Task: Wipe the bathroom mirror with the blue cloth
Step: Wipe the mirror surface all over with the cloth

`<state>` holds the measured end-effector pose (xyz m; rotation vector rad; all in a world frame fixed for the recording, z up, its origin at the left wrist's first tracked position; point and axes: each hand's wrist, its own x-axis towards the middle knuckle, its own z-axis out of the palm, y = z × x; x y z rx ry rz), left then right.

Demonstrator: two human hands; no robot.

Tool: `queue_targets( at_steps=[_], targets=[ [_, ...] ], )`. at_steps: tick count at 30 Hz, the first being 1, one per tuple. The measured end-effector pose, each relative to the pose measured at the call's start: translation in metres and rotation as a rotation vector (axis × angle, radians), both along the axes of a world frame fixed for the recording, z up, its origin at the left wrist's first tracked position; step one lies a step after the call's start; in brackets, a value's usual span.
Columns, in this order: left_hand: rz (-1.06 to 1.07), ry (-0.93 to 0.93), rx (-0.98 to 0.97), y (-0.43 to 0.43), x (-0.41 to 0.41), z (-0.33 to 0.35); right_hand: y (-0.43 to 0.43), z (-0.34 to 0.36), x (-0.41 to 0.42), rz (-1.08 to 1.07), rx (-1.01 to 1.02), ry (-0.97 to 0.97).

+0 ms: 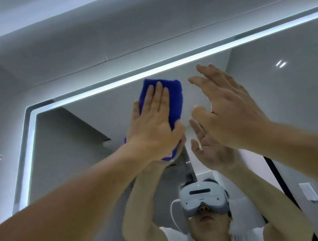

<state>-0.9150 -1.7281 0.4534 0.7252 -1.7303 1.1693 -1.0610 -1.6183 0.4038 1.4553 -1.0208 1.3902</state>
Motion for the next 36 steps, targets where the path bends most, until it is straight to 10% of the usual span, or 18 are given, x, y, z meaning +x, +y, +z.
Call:
queue_targets(
  at_steps=[6, 15, 26, 30, 36],
  targets=[
    [0.073, -0.421, -0.180, -0.011, 0.030, -0.014, -0.010, 0.006, 0.037, 0.016, -0.028, 0.042],
    [0.117, 0.112, 0.114, -0.014, 0.071, 0.122, -0.026, 0.007, 0.062, -0.011, -0.040, 0.004],
    [0.091, -0.340, -0.041, -0.034, 0.144, -0.122, -0.025, -0.015, 0.079, 0.043, 0.000, 0.005],
    [0.123, -0.408, -0.090, -0.034, 0.156, -0.050, -0.025, -0.020, 0.087, 0.028, 0.037, 0.048],
    [0.167, 0.122, 0.111, -0.032, 0.147, 0.105, -0.023, -0.016, 0.095, 0.033, 0.020, 0.030]
  ],
)
